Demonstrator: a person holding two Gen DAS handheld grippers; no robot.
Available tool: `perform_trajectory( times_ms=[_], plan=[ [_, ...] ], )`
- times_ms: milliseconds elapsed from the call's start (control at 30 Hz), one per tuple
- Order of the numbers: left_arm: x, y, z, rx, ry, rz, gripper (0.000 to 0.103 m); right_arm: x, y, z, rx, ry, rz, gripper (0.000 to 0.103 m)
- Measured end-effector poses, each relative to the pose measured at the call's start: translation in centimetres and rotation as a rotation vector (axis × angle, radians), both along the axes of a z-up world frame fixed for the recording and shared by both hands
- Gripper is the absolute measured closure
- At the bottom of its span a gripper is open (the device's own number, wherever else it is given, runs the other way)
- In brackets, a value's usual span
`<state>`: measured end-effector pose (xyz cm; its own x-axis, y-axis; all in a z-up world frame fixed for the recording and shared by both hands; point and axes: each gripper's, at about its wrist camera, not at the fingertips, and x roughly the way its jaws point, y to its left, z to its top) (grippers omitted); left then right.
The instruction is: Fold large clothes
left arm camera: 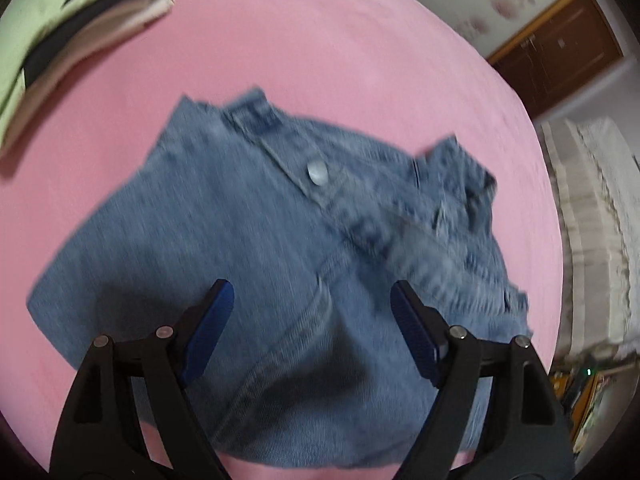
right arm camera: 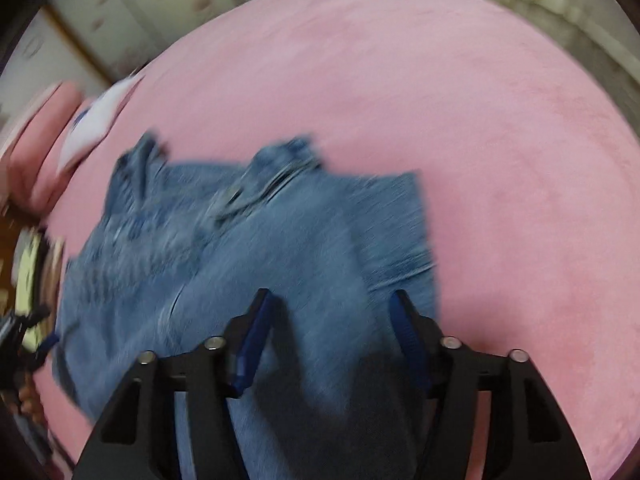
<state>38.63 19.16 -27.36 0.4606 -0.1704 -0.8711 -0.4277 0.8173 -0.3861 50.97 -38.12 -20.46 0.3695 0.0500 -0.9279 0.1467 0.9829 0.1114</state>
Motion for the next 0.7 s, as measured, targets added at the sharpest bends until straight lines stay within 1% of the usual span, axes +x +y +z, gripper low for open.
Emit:
perform_trajectory(
  times_ms=[33, 67, 100, 167, 200, 233, 267, 300, 367, 400, 467, 500, 533, 600, 667, 700],
  plan=[
    [-0.2, -0.2, -0.4, -0.007, 0.014, -0.011, 0.025, -0.1, 0.4, -0.6, 0.002, 0.021, 0.032, 0.065],
    [-0.4, -0.5, -0.5, -0.013, 0.024, -0.02, 0.025, -0.3, 0.6, -0.8, -0.031, 0.024, 0.038, 0.085],
    [-0.6, -0.7, -0.8, -0.014, 0.033, -0.03, 0.025, -0.5, 0.6, -0.9, -0.057, 0.021, 0.038, 0.096],
    [-1.2, -1.2, -0.7, -0.003, 0.026, -0.058, 0.025, -1.2, 0.2, -0.2, -0.034, -0.011, 0.019, 0.098],
    [-1.2, -1.3, -0.4, 0.005, 0.023, -0.069, 0.025, -1.7, -0.1, 0.2, -0.025, -0.034, -0.005, 0.1],
    [-1.3, -1.4, -0.3, 0.014, 0.019, -0.081, 0.025, -2.4, -0.2, 0.7, -0.053, -0.053, -0.034, 0.101],
    [-1.4, -1.4, -0.1, 0.023, 0.014, -0.093, 0.025, -2.9, -0.2, 1.1, -0.119, -0.043, -0.065, 0.101],
    [-1.4, -1.5, 0.0, 0.031, 0.011, -0.108, 0.025, -3.1, 0.0, 1.4, -0.134, -0.024, -0.086, 0.101],
    [-1.5, -1.4, 0.0, 0.04, 0.016, -0.131, 0.025, -4.0, -0.1, 0.9, -0.15, -0.002, -0.157, 0.101],
    [-1.6, -1.4, -0.1, 0.05, 0.028, -0.141, 0.025, -4.1, 0.4, 0.9, -0.186, -0.015, -0.149, 0.101],
    [-1.9, -1.4, 0.0, 0.068, 0.042, -0.164, 0.025, -5.0, 2.5, 1.8, -0.346, -0.067, -0.114, 0.098],
    [-2.2, -1.4, 0.1, 0.082, 0.04, -0.182, 0.026, -5.5, 3.5, 2.4, -0.386, -0.09, -0.104, 0.093],
    [-2.4, -1.4, 0.4, 0.094, 0.037, -0.198, 0.026, -6.3, 4.4, 3.3, -0.413, -0.126, -0.098, 0.09],
    [-3.3, -1.5, 0.9, 0.105, 0.027, -0.24, 0.029, -7.8, 6.2, 4.6, -0.401, -0.18, -0.1, 0.073],
    [-4.1, -1.9, 1.0, 0.09, 0.028, -0.277, 0.037, -9.5, 8.4, 5.5, -0.289, -0.215, -0.101, 0.072],
    [-4.7, -2.2, 0.9, 0.068, 0.032, -0.305, 0.045, -10.0, 9.5, 5.5, -0.23, -0.22, -0.091, 0.072]
  ],
)
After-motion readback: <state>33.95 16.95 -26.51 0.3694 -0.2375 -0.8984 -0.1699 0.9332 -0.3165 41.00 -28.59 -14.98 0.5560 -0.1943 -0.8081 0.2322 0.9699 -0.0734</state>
